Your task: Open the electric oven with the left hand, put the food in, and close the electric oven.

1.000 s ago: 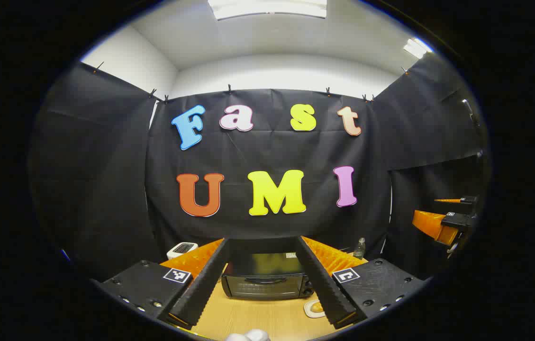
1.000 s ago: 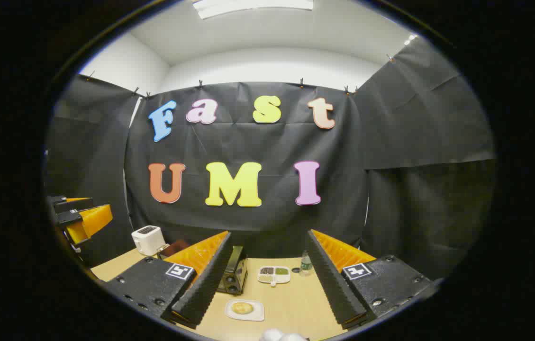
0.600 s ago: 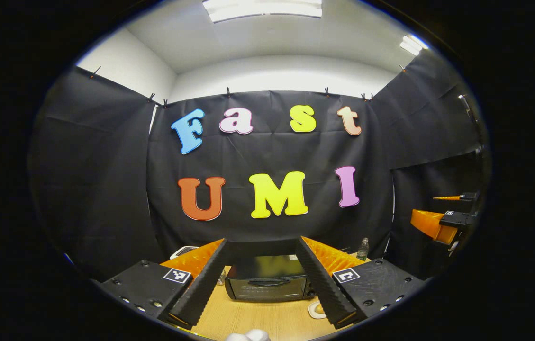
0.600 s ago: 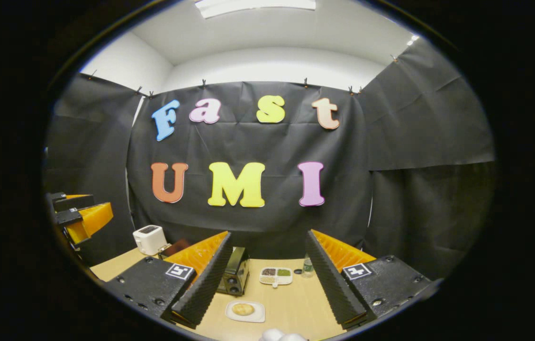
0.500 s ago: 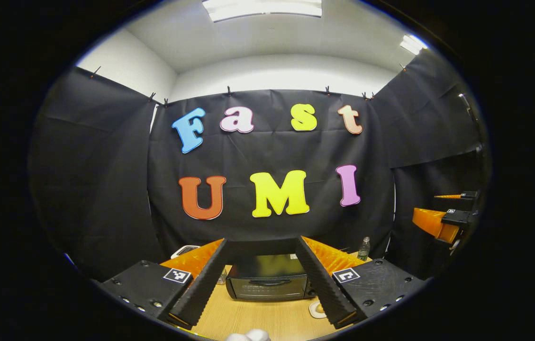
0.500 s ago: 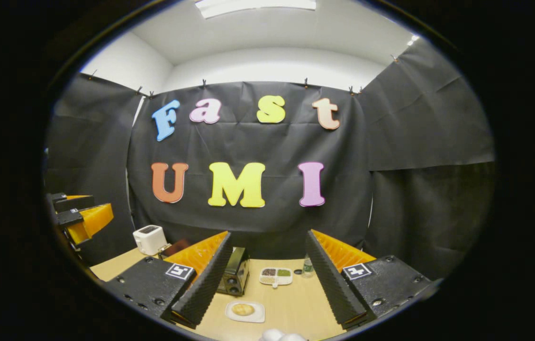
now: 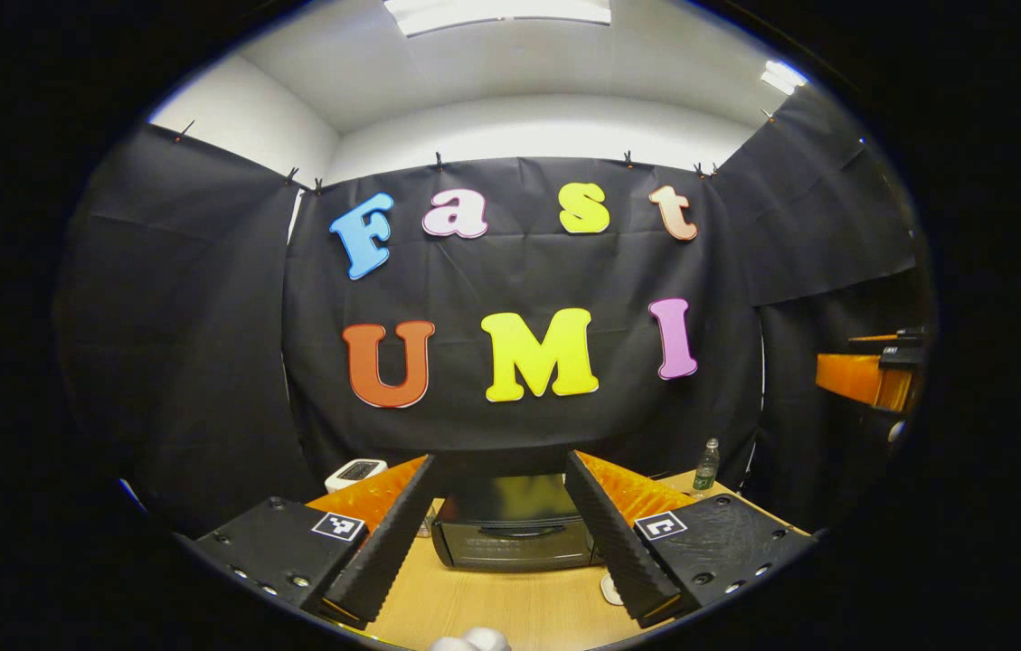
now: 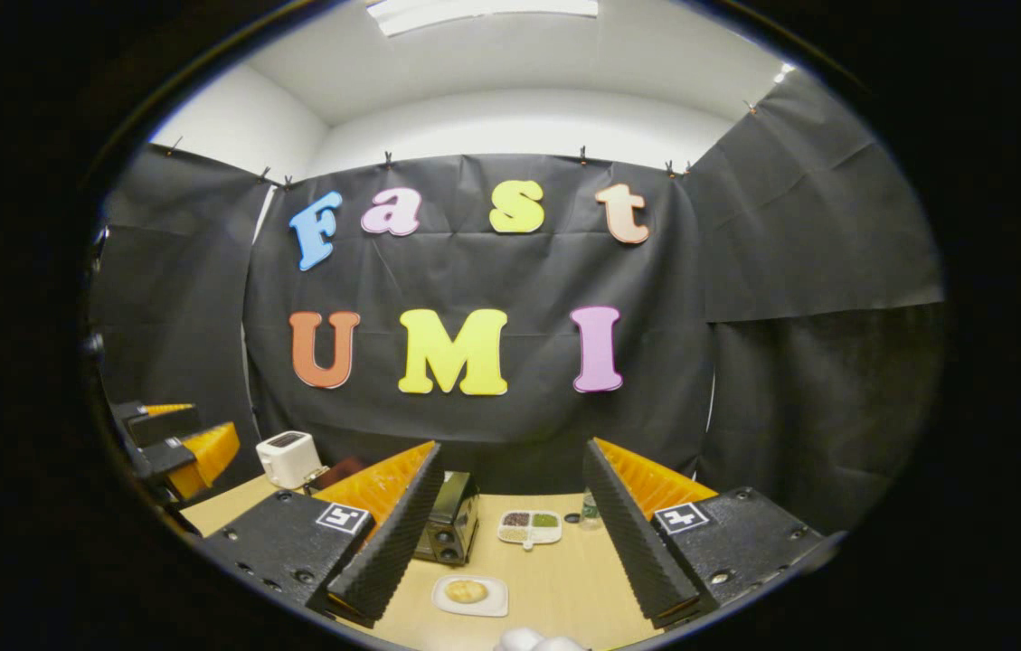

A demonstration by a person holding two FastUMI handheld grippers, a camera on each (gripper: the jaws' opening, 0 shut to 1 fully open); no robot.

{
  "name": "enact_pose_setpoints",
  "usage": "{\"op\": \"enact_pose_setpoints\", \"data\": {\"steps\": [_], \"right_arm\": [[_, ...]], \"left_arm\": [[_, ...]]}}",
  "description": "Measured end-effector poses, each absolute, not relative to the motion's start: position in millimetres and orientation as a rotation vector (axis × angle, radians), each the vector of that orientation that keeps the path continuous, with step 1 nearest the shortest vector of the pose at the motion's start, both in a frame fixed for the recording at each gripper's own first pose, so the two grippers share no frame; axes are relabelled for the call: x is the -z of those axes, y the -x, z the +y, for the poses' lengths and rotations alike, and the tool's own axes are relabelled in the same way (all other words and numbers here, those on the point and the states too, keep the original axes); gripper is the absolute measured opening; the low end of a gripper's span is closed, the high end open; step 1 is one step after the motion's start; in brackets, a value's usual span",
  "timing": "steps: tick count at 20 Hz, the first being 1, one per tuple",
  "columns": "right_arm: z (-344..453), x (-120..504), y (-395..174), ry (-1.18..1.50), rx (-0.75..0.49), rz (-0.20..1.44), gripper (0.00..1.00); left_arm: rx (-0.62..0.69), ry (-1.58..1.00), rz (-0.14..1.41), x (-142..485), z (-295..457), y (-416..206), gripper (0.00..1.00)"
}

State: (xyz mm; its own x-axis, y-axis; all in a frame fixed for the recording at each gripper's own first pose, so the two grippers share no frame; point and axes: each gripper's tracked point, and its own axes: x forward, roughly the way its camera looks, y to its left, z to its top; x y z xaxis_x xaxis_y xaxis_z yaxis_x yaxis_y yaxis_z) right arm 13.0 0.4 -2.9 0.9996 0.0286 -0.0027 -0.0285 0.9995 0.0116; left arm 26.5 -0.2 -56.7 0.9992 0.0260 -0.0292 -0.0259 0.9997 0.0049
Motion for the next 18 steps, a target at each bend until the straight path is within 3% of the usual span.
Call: {"op": "enact_pose_setpoints", "data": {"steps": [10, 18], "right_arm": [[-12, 0, -19, 0.015, 0.006, -0.023, 0.99], [-16, 30, -41, 0.019, 0.045, 0.035, 0.99]], "left_arm": [[-0.005, 0.010, 0.132, 172, -9, -80, 0.93], [0.001, -0.011, 0.186, 236, -4, -162, 0.93]]}}
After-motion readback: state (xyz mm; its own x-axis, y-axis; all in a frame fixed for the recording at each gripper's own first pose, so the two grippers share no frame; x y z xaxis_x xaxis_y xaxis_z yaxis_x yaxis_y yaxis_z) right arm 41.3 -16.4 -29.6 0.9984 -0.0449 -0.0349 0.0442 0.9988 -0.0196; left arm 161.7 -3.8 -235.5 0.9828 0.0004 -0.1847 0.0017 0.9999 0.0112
